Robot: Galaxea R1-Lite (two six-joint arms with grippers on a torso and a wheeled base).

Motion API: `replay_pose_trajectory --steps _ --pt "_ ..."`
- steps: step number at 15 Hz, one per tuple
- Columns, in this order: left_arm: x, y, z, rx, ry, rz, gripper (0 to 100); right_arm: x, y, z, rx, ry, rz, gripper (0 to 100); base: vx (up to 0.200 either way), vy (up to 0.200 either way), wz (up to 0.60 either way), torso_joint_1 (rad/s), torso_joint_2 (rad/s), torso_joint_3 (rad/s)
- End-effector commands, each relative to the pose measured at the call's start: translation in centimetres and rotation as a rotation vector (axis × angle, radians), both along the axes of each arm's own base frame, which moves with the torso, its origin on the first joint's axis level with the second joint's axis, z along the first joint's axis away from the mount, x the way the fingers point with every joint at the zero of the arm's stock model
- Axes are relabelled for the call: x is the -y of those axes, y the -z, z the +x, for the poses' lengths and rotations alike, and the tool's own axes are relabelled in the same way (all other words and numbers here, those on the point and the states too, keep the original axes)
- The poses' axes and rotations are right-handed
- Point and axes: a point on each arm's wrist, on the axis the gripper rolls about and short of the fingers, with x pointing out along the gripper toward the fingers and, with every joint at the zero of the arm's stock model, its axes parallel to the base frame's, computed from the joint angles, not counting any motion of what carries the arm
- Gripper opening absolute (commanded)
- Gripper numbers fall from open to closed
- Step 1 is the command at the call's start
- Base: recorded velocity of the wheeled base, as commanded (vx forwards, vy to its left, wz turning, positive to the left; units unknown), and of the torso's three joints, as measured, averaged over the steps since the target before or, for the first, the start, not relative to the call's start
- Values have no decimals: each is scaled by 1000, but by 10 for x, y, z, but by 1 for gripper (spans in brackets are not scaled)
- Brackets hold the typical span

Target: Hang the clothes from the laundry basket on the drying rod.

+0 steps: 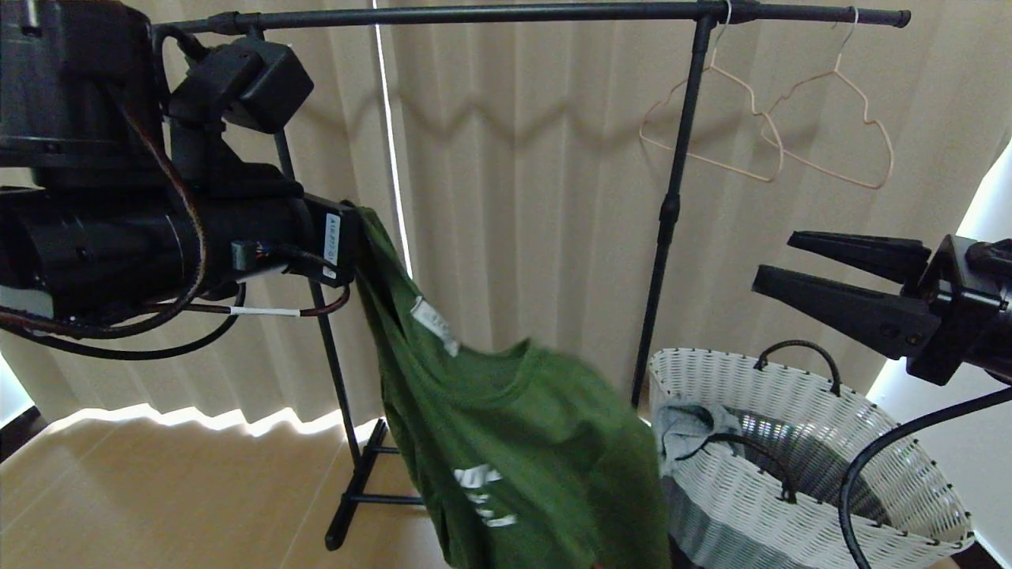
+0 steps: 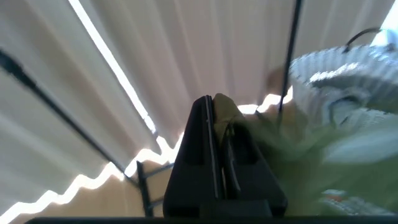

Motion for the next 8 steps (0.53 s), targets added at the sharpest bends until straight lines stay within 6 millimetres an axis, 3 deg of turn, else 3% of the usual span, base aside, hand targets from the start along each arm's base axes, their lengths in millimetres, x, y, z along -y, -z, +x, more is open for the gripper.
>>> replay_pose_trajectory --steps 1,4,8 --pt "-6 2 2 -5 -23 3 0 1 8 -5 -20 -28 -9 100 0 0 0 0 0 0" --pt "-12 -3 -6 11 -33 -7 0 2 17 -7 -40 -32 -28 100 0 0 0 0 0 0" --pt "-31 -5 -21 24 -74 -12 0 35 20 1 10 151 -140 100 0 0 0 0 0 0"
